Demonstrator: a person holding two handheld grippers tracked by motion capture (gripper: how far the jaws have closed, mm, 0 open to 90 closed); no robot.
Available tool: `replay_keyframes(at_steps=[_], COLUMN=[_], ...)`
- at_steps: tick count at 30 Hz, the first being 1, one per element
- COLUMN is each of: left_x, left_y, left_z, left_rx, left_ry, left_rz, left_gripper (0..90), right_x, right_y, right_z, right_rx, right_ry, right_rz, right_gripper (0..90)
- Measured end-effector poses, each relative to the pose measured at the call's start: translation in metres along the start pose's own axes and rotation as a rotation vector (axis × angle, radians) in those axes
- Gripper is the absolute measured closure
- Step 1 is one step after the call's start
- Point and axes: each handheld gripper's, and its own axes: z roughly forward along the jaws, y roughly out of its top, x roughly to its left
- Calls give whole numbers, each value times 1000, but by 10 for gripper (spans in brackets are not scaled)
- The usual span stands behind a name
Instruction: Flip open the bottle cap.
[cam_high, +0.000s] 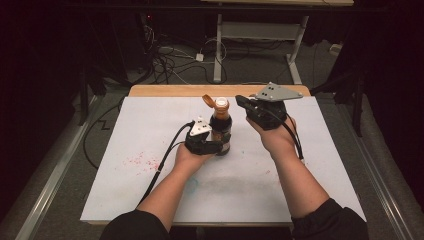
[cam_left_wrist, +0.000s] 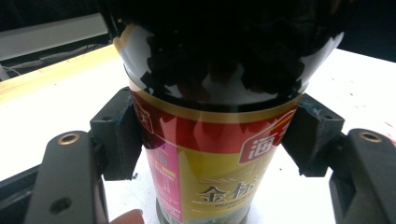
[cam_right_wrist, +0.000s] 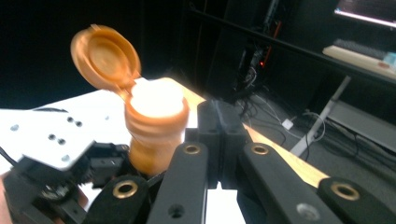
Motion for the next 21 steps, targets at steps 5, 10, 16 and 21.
replay_keyframes(at_steps=[5, 10, 16, 21], left_x=[0, 0, 0, 0], left_y=[0, 0, 0, 0], left_z=[0, 0, 0, 0], left_rx=[1, 1, -1, -2], left_ry=[2, 1, 0, -2], left_rz=[1, -2, -3, -3], left_gripper=[286, 285, 285, 285], right_x=[-6, -12, -19, -22], right_y=[-12, -27, -50, -62], right_z=[-3, -5, -7, -7], right_rx=[14, 34, 60, 73], right_ry=[-14, -26, -37, -39], right_rz=[21, 39, 71, 90], right_gripper=[900, 900, 900, 900])
